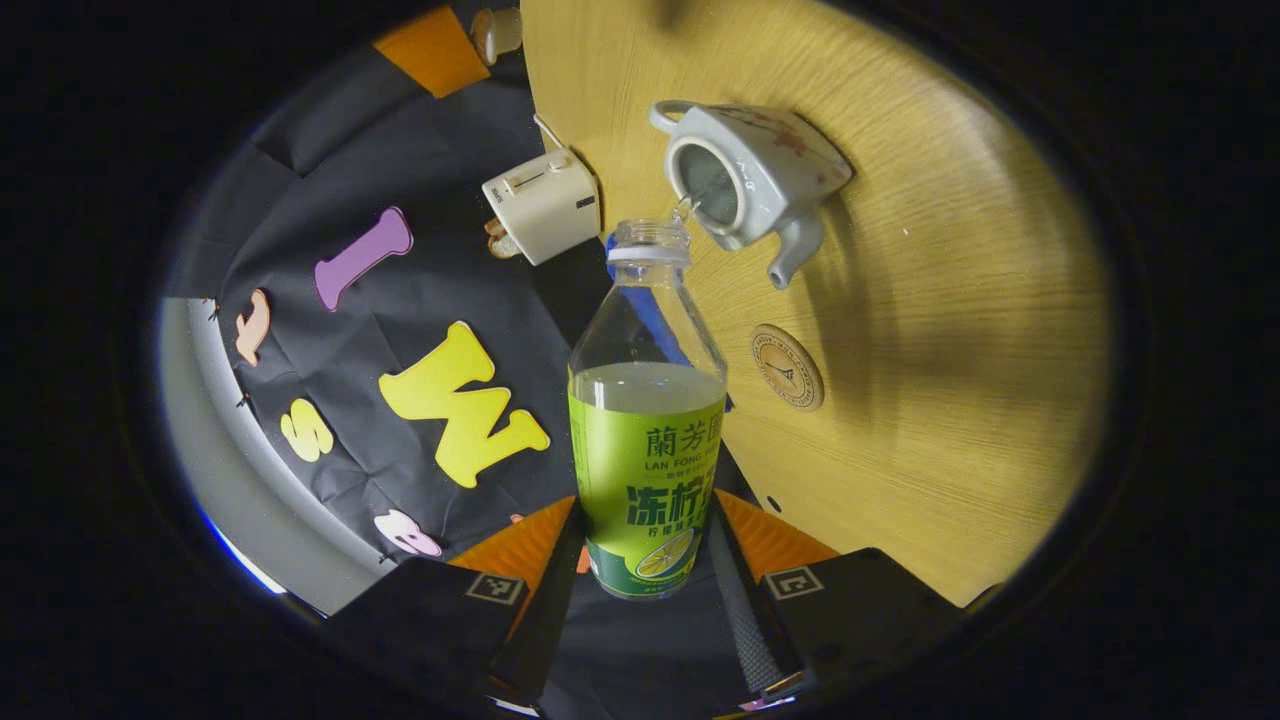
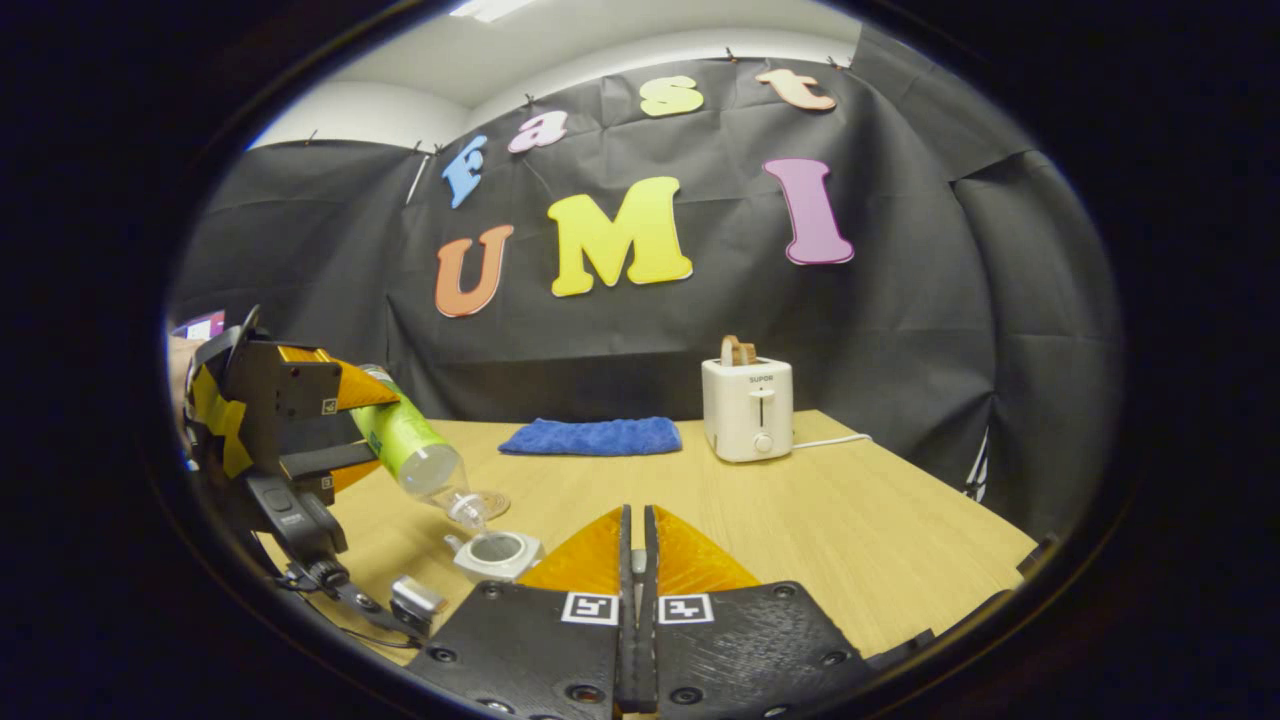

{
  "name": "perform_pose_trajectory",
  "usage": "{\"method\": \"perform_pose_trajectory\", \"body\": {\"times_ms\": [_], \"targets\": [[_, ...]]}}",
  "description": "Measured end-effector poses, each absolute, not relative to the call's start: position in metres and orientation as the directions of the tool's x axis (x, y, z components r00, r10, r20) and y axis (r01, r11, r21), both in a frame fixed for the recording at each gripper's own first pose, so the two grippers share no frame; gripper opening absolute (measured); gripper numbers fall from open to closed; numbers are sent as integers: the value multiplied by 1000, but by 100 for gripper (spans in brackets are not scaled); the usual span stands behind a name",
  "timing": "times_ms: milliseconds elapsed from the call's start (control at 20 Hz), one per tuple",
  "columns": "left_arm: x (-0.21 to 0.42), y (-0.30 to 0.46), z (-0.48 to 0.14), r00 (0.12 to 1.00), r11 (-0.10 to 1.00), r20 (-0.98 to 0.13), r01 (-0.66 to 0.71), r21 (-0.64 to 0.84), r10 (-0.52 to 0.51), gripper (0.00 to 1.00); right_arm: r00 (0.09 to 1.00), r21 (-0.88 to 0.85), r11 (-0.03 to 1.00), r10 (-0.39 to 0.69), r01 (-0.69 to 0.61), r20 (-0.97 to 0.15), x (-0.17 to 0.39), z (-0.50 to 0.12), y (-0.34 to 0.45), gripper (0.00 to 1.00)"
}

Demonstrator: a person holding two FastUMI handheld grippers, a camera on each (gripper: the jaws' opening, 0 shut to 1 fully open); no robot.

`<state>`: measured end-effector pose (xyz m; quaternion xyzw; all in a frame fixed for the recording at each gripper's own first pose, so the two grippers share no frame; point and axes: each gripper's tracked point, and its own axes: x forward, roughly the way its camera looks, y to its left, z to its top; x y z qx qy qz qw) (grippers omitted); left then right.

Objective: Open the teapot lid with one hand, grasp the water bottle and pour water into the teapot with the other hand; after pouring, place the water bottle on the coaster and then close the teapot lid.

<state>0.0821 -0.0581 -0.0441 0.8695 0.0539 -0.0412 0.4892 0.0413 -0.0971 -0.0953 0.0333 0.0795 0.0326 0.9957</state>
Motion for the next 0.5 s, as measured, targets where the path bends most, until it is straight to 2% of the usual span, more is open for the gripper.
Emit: {"method": "perform_pose_trajectory", "body": {"times_ms": [500], "targets": [[81, -66, -29, 997, -602, -75, 77, 795, 29, 72, 986, 73, 995, 74, -64, -149, 38, -94, -97, 0]]}}
